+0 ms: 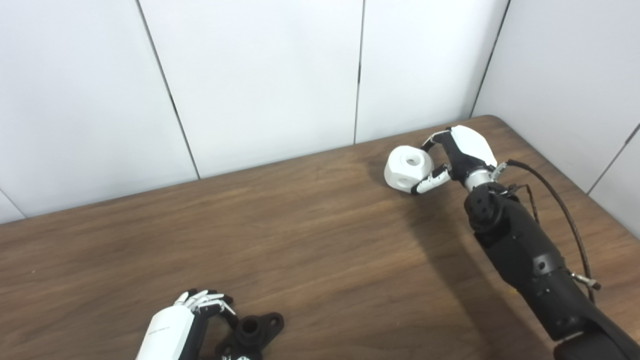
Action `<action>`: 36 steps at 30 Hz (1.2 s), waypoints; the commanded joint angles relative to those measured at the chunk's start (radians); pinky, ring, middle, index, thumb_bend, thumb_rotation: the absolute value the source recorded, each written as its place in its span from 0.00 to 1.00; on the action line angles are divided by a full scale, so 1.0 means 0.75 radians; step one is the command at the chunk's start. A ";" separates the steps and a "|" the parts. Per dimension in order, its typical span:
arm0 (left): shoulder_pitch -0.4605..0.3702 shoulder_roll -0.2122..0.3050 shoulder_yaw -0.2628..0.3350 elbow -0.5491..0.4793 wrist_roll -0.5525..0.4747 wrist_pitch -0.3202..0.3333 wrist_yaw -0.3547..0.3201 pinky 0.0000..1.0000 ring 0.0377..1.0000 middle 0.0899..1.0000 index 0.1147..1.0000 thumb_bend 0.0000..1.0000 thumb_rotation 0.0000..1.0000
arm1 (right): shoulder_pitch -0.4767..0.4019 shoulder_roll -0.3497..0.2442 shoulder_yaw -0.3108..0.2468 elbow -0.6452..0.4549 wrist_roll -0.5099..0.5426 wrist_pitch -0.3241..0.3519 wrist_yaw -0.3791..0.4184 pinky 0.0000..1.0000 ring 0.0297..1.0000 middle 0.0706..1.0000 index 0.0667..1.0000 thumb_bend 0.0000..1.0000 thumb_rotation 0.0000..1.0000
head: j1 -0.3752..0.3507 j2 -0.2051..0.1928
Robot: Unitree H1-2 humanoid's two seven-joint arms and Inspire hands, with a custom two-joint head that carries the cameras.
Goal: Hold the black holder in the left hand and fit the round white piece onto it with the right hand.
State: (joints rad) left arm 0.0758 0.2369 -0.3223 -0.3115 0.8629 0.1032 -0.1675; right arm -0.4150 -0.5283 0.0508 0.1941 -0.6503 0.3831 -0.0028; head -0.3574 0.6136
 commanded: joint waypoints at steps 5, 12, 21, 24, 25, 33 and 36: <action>0.027 0.029 -0.013 0.046 0.018 0.010 -0.034 0.93 0.82 0.71 0.42 0.52 0.04 | -0.035 -0.061 -0.029 -0.112 0.006 -0.037 -0.020 1.00 0.96 0.77 0.45 0.52 0.13 | -0.002 0.002; 0.024 0.026 -0.016 0.054 0.014 0.010 -0.027 0.93 0.83 0.71 0.42 0.52 0.04 | -0.020 -0.068 -0.040 -0.164 0.019 -0.042 -0.013 1.00 0.95 0.77 0.45 0.52 0.13 | 0.004 -0.001; 0.021 0.016 -0.021 0.055 0.016 0.024 -0.033 0.94 0.83 0.72 0.42 0.52 0.04 | 0.016 -0.069 -0.064 -0.256 0.041 -0.017 0.017 1.00 0.94 0.77 0.45 0.52 0.13 | 0.037 0.004; 0.020 0.012 -0.025 0.052 0.019 0.030 -0.038 0.94 0.83 0.72 0.42 0.52 0.04 | 0.031 -0.074 -0.068 -0.315 0.043 0.009 0.055 1.00 0.94 0.77 0.45 0.52 0.13 | 0.061 0.007; 0.020 0.009 -0.027 0.049 0.020 0.034 -0.041 0.94 0.83 0.72 0.42 0.52 0.04 | 0.035 -0.077 -0.068 -0.341 0.044 0.022 0.077 1.00 0.93 0.77 0.45 0.52 0.13 | 0.069 0.008; 0.018 -0.007 -0.041 0.052 0.039 0.033 -0.033 0.93 0.83 0.71 0.42 0.52 0.04 | 0.046 -0.140 -0.038 -0.605 0.019 0.115 0.398 1.00 0.94 0.80 0.45 0.52 0.14 | 0.131 0.031; 0.015 -0.015 -0.046 0.056 0.047 0.032 -0.031 0.92 0.83 0.72 0.42 0.52 0.04 | 0.044 -0.136 -0.046 -0.681 -0.001 0.115 0.503 1.00 0.92 0.80 0.45 0.52 0.14 | 0.167 0.049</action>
State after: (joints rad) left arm 0.0723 0.2251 -0.3366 -0.3007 0.8847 0.1038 -0.1531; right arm -0.3485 -0.6141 0.0302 -0.2799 -0.6374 0.4672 0.3552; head -0.2333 0.6503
